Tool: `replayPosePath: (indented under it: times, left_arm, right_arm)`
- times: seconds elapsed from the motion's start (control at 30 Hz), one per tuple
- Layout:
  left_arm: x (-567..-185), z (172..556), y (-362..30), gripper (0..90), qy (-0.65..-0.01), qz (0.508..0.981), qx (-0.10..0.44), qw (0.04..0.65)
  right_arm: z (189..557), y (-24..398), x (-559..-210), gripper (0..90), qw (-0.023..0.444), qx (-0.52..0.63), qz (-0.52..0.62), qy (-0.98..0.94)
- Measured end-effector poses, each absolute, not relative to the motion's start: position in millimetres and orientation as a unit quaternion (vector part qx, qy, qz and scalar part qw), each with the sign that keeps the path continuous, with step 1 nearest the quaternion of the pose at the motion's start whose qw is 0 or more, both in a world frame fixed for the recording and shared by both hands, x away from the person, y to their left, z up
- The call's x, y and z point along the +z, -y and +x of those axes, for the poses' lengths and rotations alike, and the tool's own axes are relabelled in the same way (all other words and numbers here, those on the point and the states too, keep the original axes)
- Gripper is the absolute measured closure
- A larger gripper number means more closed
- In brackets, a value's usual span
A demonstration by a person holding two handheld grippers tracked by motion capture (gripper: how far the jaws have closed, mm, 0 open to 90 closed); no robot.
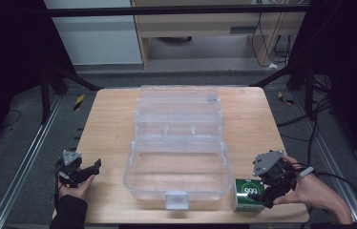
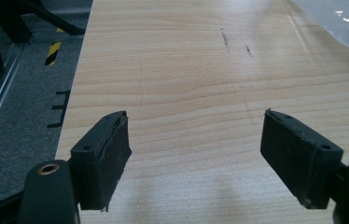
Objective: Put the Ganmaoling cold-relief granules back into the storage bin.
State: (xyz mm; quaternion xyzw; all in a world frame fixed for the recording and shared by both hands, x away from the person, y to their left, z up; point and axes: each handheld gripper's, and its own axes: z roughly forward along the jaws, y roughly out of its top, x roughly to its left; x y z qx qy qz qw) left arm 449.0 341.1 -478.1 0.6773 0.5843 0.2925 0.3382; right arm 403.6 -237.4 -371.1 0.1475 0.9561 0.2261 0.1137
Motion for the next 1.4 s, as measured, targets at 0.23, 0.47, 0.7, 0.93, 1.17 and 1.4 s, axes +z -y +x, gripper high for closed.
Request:
replayPosePath:
  times: [0.23,0.47,0.7,0.93,1.17,1.4]
  left_arm:
    - [-478,449,-341,23.2,-0.583,0.678,0.292,0.337]
    - [-478,449,-341,23.2,-0.583,0.679,0.293,0.337]
    - [-479,449,-341,23.2,-0.583,0.679,0.293,0.337]
    - [-478,449,-341,23.2,-0.582,0.68,0.295,0.335]
    - [-479,449,-340,23.2,-0.582,0.681,0.294,0.334]
    - [-479,449,-341,23.2,-0.581,0.681,0.294,0.334]
  right_arm:
    - [403,236,-383,1.5,0.103,0.202,0.144,-0.963]
    - [403,232,-394,1.0,0.096,0.187,0.131,-0.969]
    - [404,229,-404,0.8,0.085,0.175,0.134,-0.972]
    - [406,227,-412,0.8,0.08,0.166,0.13,-0.974]
    - [406,222,-418,0.9,0.075,0.153,0.124,-0.978]
    - [409,218,-426,1.5,0.06,0.135,0.12,-0.982]
